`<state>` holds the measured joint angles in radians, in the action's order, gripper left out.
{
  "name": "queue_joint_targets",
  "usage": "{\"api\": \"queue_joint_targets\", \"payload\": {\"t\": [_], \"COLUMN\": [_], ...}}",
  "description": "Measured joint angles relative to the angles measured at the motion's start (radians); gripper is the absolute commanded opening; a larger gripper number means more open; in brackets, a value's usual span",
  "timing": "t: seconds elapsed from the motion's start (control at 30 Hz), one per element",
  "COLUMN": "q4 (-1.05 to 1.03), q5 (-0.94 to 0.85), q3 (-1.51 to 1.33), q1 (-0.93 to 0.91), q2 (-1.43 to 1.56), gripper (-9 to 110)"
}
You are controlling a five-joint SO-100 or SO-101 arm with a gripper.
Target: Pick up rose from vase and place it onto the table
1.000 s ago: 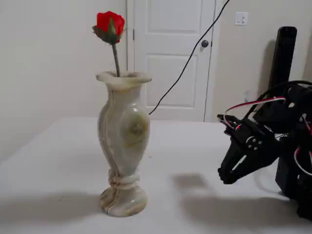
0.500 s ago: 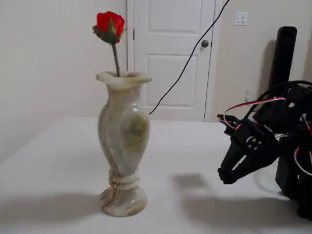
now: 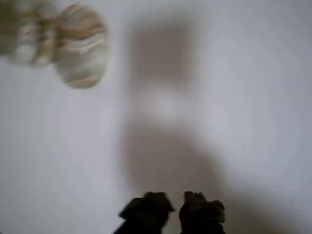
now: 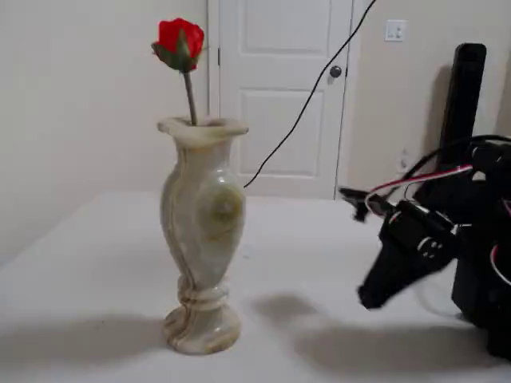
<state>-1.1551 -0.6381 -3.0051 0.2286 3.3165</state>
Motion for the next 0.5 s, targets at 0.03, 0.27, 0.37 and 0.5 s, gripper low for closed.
{"api": "queue_joint_targets", "payload": {"t": [0.03,0.27,0.37,0.5], "q4": [0.028,0.262,0.337,0.488], "q5": [-0.087,-0.492,-0.598,-0.681], "q3": [0.018,0.244,0.362,0.583], "q1": [-0.011,-0.089,-0.121,-0.155], "q2": [0.000,-0.080,-0.178,-0.423], "gripper": [19,23,24,24]}}
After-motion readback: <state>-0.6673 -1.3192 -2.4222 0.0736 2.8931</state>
